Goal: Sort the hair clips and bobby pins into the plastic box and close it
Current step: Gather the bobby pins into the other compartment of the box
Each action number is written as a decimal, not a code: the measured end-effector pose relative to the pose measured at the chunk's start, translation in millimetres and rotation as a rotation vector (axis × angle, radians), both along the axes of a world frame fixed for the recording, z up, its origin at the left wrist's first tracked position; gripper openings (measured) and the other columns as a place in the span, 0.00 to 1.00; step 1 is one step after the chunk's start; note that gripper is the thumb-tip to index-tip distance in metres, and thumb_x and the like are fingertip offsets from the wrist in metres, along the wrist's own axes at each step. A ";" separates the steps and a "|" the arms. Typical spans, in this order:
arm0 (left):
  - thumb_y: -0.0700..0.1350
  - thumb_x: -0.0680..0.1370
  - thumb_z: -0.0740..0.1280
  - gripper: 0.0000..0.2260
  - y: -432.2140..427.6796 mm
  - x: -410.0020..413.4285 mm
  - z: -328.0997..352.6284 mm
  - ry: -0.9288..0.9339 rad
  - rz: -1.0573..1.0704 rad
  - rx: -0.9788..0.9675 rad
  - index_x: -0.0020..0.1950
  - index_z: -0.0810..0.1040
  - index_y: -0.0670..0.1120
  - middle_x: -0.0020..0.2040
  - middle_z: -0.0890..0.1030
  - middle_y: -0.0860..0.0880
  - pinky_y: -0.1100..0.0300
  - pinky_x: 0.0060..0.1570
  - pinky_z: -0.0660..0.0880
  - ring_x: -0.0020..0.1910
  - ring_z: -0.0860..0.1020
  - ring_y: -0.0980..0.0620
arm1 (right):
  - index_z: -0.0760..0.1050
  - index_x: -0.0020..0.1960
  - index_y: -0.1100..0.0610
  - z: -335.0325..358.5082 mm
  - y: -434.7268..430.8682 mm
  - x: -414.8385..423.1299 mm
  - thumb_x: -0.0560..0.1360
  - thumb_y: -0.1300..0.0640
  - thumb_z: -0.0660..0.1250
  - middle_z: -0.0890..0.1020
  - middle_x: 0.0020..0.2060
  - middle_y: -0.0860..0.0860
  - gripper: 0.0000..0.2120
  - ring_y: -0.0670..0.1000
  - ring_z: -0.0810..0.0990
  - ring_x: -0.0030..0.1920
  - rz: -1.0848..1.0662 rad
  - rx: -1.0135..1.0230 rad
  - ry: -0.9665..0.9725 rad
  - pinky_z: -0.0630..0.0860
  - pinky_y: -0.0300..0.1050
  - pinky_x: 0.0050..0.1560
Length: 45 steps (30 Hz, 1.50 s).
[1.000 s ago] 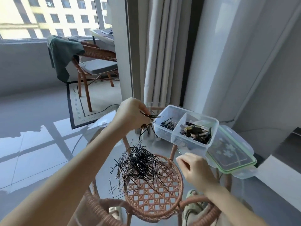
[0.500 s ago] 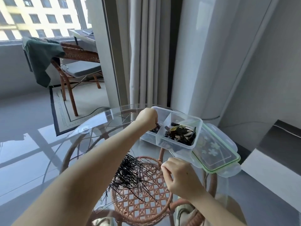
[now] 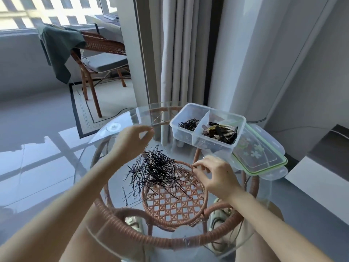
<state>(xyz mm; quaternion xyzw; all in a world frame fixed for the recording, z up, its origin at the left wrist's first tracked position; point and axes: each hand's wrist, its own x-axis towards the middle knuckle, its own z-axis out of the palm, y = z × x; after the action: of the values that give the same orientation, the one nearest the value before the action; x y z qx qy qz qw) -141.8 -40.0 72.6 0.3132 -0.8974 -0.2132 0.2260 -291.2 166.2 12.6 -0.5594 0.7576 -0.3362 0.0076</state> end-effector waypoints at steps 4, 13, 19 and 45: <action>0.57 0.78 0.51 0.23 19.9 59.2 -54.4 -0.139 0.173 0.099 0.70 0.66 0.49 0.71 0.67 0.46 0.49 0.70 0.59 0.71 0.64 0.48 | 0.57 0.74 0.55 -11.2 -0.8 38.8 0.62 0.22 0.48 0.65 0.71 0.50 0.51 0.50 0.59 0.71 0.034 0.288 0.071 0.50 0.44 0.71; 0.60 0.77 0.37 0.29 18.4 1.0 -80.9 -0.128 0.291 0.132 0.74 0.55 0.49 0.76 0.55 0.46 0.48 0.72 0.40 0.75 0.48 0.42 | 0.43 0.76 0.59 -12.4 -94.6 59.9 0.78 0.38 0.41 0.48 0.76 0.58 0.35 0.54 0.43 0.76 -0.124 0.364 -0.108 0.37 0.50 0.74; 0.54 0.81 0.42 0.24 16.7 -13.5 -71.4 0.076 0.176 0.339 0.69 0.68 0.46 0.70 0.69 0.45 0.51 0.73 0.54 0.72 0.61 0.46 | 0.57 0.74 0.55 -5.2 -107.1 62.0 0.81 0.45 0.46 0.63 0.74 0.54 0.25 0.54 0.56 0.74 0.009 0.208 -0.369 0.52 0.47 0.72; 0.57 0.65 0.73 0.36 58.1 71.9 -40.1 -0.371 -0.070 0.020 0.70 0.64 0.49 0.62 0.72 0.49 0.58 0.58 0.69 0.60 0.71 0.50 | 0.74 0.59 0.58 13.7 -43.9 64.9 0.74 0.50 0.66 0.77 0.50 0.55 0.17 0.56 0.76 0.53 0.202 0.381 0.132 0.73 0.50 0.55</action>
<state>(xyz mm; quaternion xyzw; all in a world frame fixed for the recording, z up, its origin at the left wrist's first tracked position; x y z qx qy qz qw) -69.8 18.1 32.5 0.3179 -0.9319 -0.1687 0.0460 -226.3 122.3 26.3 -0.6417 0.7465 -0.1472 0.0971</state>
